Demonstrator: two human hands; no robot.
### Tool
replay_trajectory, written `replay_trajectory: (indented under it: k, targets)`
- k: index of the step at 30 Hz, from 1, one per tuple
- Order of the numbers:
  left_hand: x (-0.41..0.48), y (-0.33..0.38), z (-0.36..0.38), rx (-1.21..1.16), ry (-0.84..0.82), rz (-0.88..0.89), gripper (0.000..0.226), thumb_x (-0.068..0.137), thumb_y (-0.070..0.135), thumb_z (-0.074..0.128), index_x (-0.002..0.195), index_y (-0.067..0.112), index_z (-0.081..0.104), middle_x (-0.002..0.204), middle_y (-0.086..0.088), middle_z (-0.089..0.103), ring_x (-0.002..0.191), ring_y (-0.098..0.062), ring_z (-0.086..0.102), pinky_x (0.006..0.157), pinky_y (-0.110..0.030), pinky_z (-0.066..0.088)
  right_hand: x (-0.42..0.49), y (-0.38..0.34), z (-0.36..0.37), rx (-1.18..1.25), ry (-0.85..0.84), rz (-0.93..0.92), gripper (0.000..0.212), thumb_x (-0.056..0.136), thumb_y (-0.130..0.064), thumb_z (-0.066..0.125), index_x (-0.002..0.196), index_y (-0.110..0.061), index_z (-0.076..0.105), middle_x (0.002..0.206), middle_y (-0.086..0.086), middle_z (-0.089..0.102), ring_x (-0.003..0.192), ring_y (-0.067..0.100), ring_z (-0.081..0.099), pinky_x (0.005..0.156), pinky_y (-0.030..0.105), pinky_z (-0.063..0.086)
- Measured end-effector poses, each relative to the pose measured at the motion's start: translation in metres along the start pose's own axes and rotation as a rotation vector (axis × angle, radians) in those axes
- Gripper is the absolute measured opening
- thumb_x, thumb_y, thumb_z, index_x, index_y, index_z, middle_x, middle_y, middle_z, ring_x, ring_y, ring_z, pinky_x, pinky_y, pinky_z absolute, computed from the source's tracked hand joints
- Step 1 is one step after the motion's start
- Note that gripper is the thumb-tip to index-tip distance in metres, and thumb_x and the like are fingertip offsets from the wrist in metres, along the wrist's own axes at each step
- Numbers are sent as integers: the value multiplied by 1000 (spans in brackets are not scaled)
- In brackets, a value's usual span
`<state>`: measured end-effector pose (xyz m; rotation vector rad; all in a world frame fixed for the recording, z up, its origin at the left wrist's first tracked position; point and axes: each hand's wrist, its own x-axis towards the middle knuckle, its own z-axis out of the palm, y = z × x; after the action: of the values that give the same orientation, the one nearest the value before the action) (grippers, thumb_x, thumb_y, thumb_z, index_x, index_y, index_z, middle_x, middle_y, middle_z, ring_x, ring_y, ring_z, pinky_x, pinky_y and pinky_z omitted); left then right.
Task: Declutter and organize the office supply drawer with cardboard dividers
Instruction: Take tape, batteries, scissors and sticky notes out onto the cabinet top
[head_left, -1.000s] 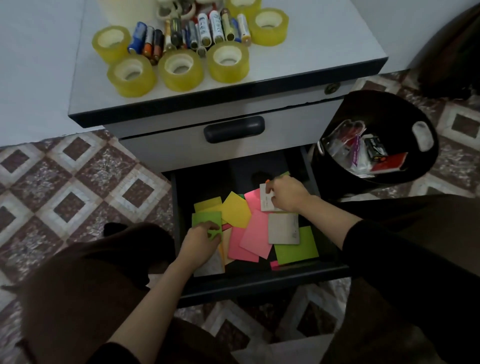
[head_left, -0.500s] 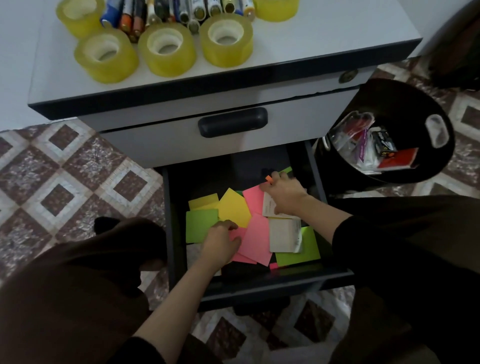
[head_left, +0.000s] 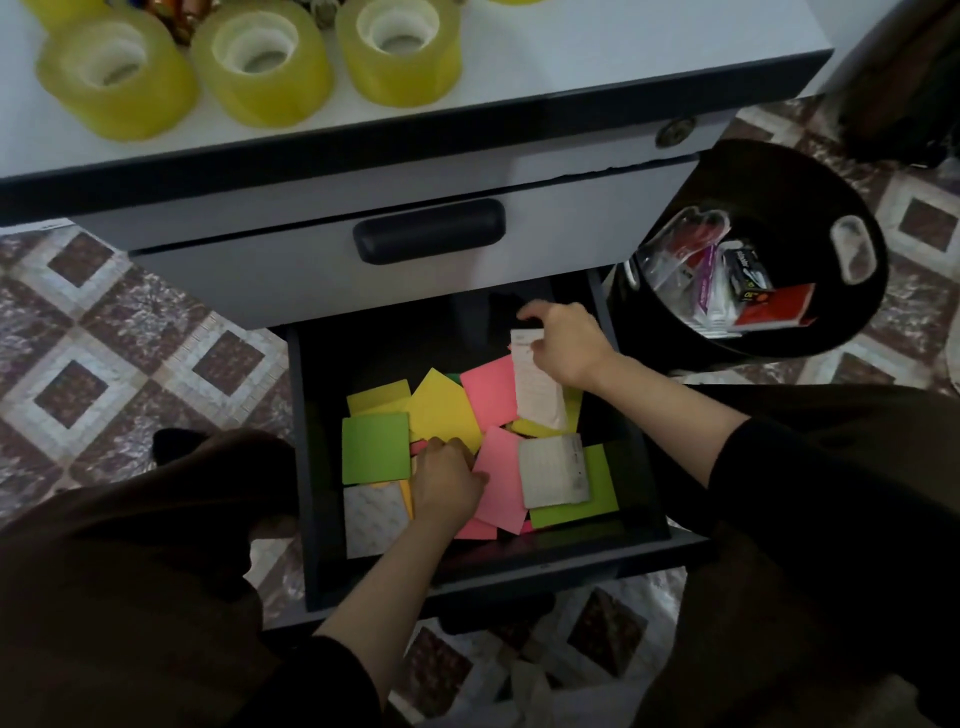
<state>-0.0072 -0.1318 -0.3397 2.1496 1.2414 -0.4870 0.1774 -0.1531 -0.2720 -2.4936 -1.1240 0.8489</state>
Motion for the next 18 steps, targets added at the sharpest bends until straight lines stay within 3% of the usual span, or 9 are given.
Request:
replay_trajectory:
  k: [3,5,6,8,9,12,15,18]
  targets:
    - [3,-3,-15,-152,-11,-9,21,87,17,64,103,4,59,105,-15,65,99,-29,59,75,-30,46,2,10,5,244,196,103,33,83,5,49,112,-7,61,95,14,65,93,31,62,81,36,51]
    - [9,-9,-32,-165,1,12,14,87,15,64,97,7,57,95,-15,68,88,-27,62,63,-28,42,3,10,10,442,236,159,35,82,8,48,113,-5,56,79,7,59,84,30,62,76,40,54]
    - [12,-13,-41,-144,9,29,14,87,14,63,98,7,58,94,-15,69,84,-26,61,62,-27,42,3,11,14,497,203,175,39,82,9,48,118,-5,53,80,7,58,85,30,63,74,38,56]
    - [19,-23,-53,-23,56,80,20,89,16,60,106,8,60,102,-13,67,91,-25,61,70,-29,45,0,14,25,432,88,219,49,81,8,50,128,-7,46,96,15,61,92,30,62,71,23,54]
    - [21,-27,-56,69,78,112,26,89,20,59,113,9,60,112,-12,64,101,-26,58,78,-30,46,-2,16,31,331,24,248,54,81,5,52,132,-7,42,106,18,60,97,32,61,73,23,52]
    - [18,-33,-52,311,17,182,59,84,40,63,133,13,45,135,-8,42,125,-24,38,101,-36,36,-10,19,43,-42,-133,229,59,84,-5,56,137,-7,31,122,21,51,110,37,54,84,38,47]
    - [12,-36,-45,444,-36,273,88,71,46,74,141,15,31,140,-6,28,128,-23,27,106,-37,31,-9,20,48,-238,-165,110,67,87,-17,59,142,-8,23,136,20,37,122,36,44,93,40,43]
    - [9,-43,-42,513,-22,313,99,67,44,78,144,13,23,141,-6,24,129,-23,25,107,-37,29,-2,18,50,-255,-212,-10,86,81,-30,68,148,-12,15,147,13,24,133,32,27,103,45,38]
